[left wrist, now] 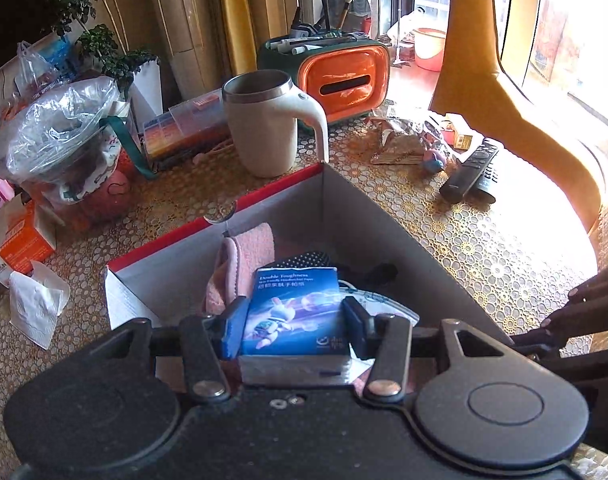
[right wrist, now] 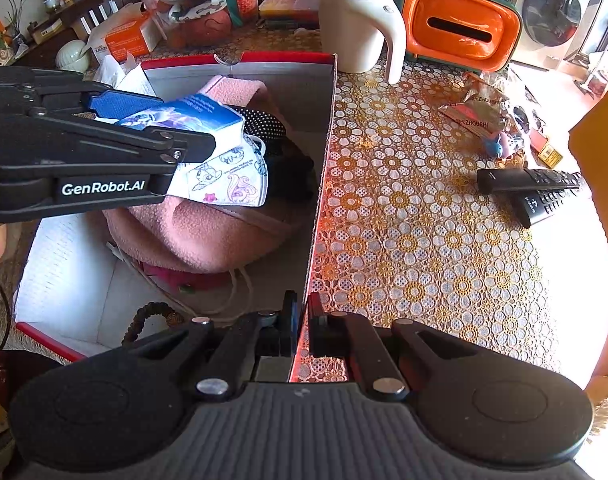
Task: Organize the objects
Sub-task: 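Carry the tissue pack into the shoebox onto the masks, then open the left tool to release the tissue pack, then move the left tool to the black USB cable on the table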
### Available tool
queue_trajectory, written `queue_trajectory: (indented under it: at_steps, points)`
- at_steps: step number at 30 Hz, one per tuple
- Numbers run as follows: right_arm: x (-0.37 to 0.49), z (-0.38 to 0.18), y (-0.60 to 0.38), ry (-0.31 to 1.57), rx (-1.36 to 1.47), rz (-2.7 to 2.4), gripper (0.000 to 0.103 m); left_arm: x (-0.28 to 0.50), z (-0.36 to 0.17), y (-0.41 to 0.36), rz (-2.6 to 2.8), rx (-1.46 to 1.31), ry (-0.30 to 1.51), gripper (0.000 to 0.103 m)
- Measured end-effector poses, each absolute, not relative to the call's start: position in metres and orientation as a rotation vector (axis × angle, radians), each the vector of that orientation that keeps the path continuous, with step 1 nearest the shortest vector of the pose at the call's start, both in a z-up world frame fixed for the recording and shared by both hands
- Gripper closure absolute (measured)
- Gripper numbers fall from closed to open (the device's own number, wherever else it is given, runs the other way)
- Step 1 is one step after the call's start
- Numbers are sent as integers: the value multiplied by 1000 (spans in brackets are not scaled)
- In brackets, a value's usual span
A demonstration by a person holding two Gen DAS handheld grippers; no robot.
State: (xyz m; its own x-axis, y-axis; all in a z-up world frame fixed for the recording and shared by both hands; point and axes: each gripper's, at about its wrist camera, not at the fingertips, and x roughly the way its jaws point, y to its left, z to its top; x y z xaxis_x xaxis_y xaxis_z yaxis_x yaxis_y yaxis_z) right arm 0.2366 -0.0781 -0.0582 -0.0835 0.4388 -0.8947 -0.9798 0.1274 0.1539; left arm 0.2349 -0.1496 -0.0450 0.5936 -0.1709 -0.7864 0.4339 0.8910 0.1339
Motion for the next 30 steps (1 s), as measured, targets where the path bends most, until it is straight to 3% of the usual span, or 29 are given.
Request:
queue_trajectory:
  at_steps: [7,9,12,30]
  points:
    - [239,-58,-79,1039,-693,1361,98,238,-50,-148,-356,314,880,52]
    - [239,-58,-79,1037,-694,1361,98,237,-49,-146,-355,308,875,47]
    - [239,-59,-79,1037,-693,1357,98,232,-42,-138,-358,287,845,28]
    - [234,-58,-77,1038,-702,1329,99,195,18,-40,-277,182,753,8]
